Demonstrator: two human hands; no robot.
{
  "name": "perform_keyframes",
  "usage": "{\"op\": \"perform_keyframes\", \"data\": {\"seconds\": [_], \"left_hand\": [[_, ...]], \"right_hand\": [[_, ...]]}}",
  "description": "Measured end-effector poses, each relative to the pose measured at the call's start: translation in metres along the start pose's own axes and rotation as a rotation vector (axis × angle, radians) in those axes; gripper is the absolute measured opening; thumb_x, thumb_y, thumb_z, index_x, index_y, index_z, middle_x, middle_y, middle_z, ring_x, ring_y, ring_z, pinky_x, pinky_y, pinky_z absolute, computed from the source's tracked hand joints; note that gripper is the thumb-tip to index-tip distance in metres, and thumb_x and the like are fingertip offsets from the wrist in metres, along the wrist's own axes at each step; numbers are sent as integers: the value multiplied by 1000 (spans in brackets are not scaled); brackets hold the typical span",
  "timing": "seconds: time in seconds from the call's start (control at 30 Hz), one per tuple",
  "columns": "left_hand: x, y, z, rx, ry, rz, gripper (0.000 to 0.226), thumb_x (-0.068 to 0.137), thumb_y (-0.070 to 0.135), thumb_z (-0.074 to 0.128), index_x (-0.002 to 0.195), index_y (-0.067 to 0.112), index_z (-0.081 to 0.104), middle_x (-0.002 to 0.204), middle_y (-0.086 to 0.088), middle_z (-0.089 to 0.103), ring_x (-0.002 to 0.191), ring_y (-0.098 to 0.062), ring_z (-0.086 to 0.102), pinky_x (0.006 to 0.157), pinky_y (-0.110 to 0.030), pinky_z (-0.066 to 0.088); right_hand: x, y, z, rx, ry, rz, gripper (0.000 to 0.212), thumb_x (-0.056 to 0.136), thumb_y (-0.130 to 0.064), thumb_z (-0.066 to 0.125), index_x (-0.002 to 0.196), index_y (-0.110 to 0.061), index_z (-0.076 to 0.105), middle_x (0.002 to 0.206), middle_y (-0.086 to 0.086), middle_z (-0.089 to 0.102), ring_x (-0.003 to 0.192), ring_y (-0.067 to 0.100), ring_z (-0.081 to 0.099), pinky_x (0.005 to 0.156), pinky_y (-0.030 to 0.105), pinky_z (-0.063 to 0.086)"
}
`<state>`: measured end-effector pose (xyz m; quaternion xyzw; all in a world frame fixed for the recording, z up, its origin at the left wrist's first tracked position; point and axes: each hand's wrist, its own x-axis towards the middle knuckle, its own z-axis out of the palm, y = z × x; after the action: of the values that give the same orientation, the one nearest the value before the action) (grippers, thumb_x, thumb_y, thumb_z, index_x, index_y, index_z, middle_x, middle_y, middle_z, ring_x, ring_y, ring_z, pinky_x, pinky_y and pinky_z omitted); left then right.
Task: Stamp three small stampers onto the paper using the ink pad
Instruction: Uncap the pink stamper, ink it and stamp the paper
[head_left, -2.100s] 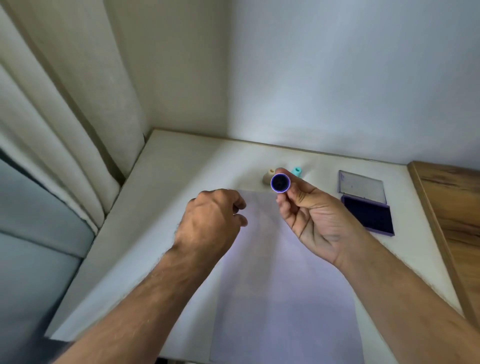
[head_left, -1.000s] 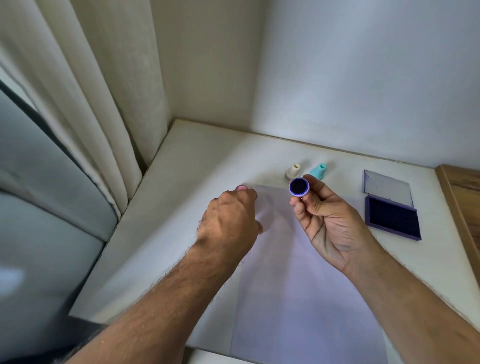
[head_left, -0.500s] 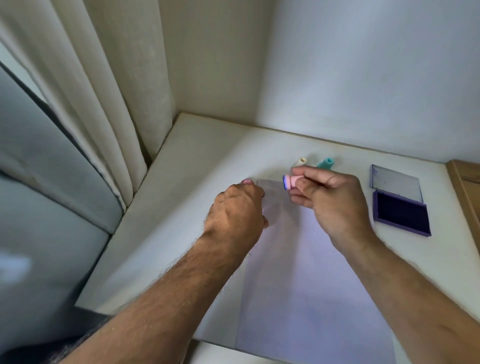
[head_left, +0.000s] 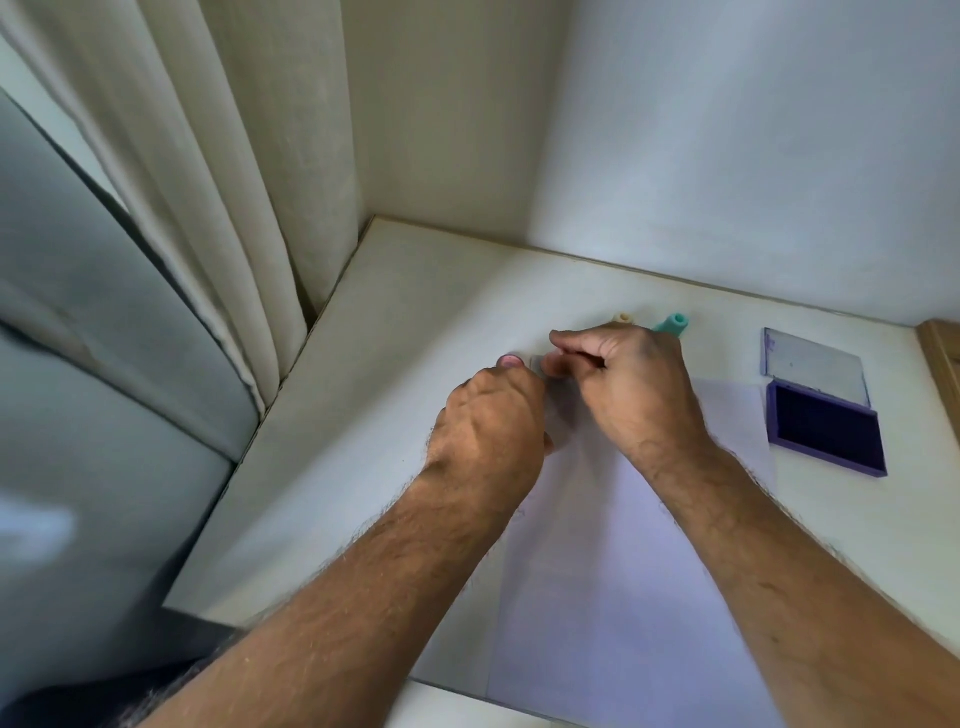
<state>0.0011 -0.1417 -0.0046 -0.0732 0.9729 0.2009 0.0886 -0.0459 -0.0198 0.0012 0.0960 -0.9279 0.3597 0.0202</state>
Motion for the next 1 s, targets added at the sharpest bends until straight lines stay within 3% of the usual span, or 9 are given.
{"op": "perform_keyframes", "data": {"seconds": [0.17, 0.4, 0.5, 0.6, 0.77, 0.83, 1.0], "left_hand": [[0, 0, -2, -20, -11, -29, 36, 89, 26, 65, 124, 22, 55, 100, 0, 65, 77, -20, 50, 64, -26, 42], [-1, -2, -1, -38, -8, -36, 41, 85, 29, 68, 123, 25, 55, 102, -4, 63, 92, -27, 60, 71, -31, 51], [0, -3, 0, -57, -10, -34, 40, 85, 30, 67, 123, 26, 56, 104, -4, 64, 96, -27, 60, 79, -35, 54], [0, -4, 1, -53, 16, -22, 30, 91, 30, 58, 120, 24, 57, 103, -4, 67, 95, -28, 61, 77, -36, 55], [1, -4, 4, -38, 27, -16, 27, 92, 29, 56, 118, 24, 59, 102, -4, 66, 94, -28, 60, 77, -37, 55], [4, -5, 5, -41, 18, -25, 27, 88, 29, 60, 114, 23, 59, 100, -4, 64, 90, -26, 59, 76, -35, 54], [9, -8, 9, -62, -2, -48, 34, 80, 30, 67, 113, 29, 59, 98, -2, 60, 85, -23, 51, 68, -31, 44]], "right_hand": [[0, 0, 4, 16, -11, 37, 24, 85, -9, 69, 106, -19, 76, 95, -4, 77, 93, 8, 69, 76, -11, 32], [-2, -2, 8, -3, -29, 69, 24, 86, -15, 70, 108, -21, 75, 100, -1, 76, 97, 14, 68, 93, 24, 51], [-1, -6, 12, -59, -31, 65, 26, 86, -14, 68, 110, -19, 74, 107, 5, 74, 101, 23, 67, 92, 34, 53], [0, -14, 12, -157, -54, 103, 24, 83, -7, 64, 102, -16, 75, 104, 14, 70, 98, 32, 65, 89, 40, 54], [18, -27, 7, -267, -114, 226, 13, 87, -12, 62, 95, -12, 73, 101, 13, 67, 93, 31, 64, 82, 32, 53], [25, -31, 7, -227, -125, 334, 12, 88, -17, 67, 98, -14, 73, 104, 10, 68, 95, 27, 66, 85, 33, 55], [27, -31, 9, -218, -96, 353, 12, 83, -18, 73, 95, -15, 75, 96, 8, 71, 87, 26, 69, 82, 34, 58]]}}
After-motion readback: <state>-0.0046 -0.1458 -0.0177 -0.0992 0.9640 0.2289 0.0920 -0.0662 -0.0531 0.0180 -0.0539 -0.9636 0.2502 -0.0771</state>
